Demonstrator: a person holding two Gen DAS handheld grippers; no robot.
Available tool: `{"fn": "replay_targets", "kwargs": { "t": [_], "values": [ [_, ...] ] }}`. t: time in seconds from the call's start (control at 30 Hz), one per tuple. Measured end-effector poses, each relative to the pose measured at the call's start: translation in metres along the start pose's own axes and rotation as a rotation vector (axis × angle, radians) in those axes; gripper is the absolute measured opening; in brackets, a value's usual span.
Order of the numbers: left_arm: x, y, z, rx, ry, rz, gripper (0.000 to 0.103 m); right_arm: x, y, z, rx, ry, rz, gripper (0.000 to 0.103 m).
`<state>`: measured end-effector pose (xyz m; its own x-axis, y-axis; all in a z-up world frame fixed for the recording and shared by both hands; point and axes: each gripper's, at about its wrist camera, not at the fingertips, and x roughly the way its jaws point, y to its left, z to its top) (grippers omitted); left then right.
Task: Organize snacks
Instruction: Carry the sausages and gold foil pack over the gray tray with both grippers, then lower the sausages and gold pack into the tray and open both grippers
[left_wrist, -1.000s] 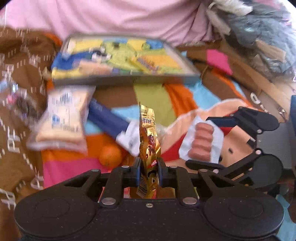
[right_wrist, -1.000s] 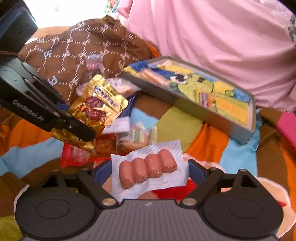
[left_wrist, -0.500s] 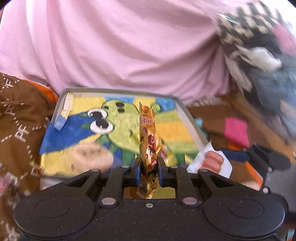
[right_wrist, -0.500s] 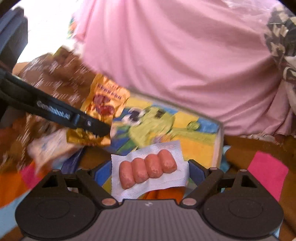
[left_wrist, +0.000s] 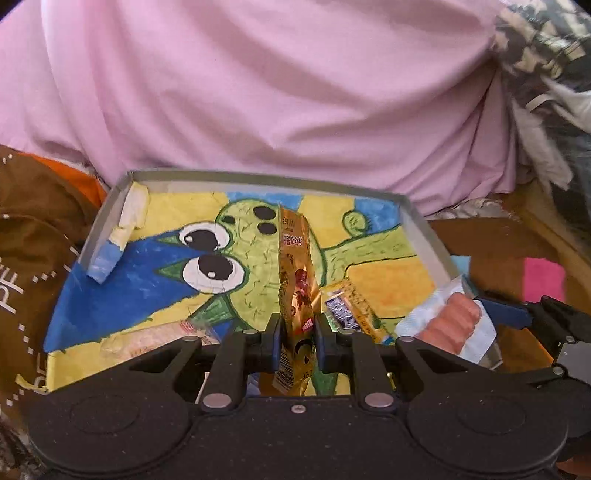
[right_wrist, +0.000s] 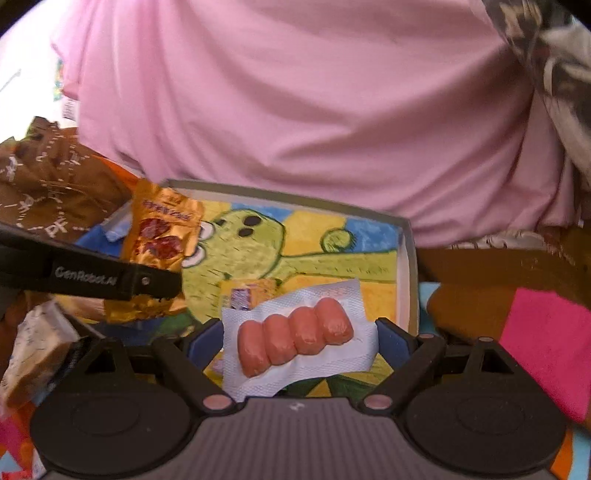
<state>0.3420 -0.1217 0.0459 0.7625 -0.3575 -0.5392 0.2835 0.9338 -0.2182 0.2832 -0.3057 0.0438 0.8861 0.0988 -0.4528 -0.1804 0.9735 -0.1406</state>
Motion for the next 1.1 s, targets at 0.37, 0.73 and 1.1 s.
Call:
{"fn": "replay_targets", "kwargs": {
  "t": [0.37, 0.73, 1.1],
  "values": [
    [0.018, 0.006, -0.002, -0.021, 0.017, 0.05, 0.019, 0.015, -0.01, -0.011, 0.075, 0.054, -0.023, 0.092],
    [0.009, 0.001, 0.003, -0.009, 0.048, 0.06, 0.043, 0.004, -0.011, -0.007, 0.081, 0.07, -0.023, 0.099],
    [-0.042, 0.002, 0.011, -0.035, -0.058, 0.084, 0.075, -0.046, -0.011, 0.01, 0.109, -0.037, -0.061, 0.103]
  ]
}}
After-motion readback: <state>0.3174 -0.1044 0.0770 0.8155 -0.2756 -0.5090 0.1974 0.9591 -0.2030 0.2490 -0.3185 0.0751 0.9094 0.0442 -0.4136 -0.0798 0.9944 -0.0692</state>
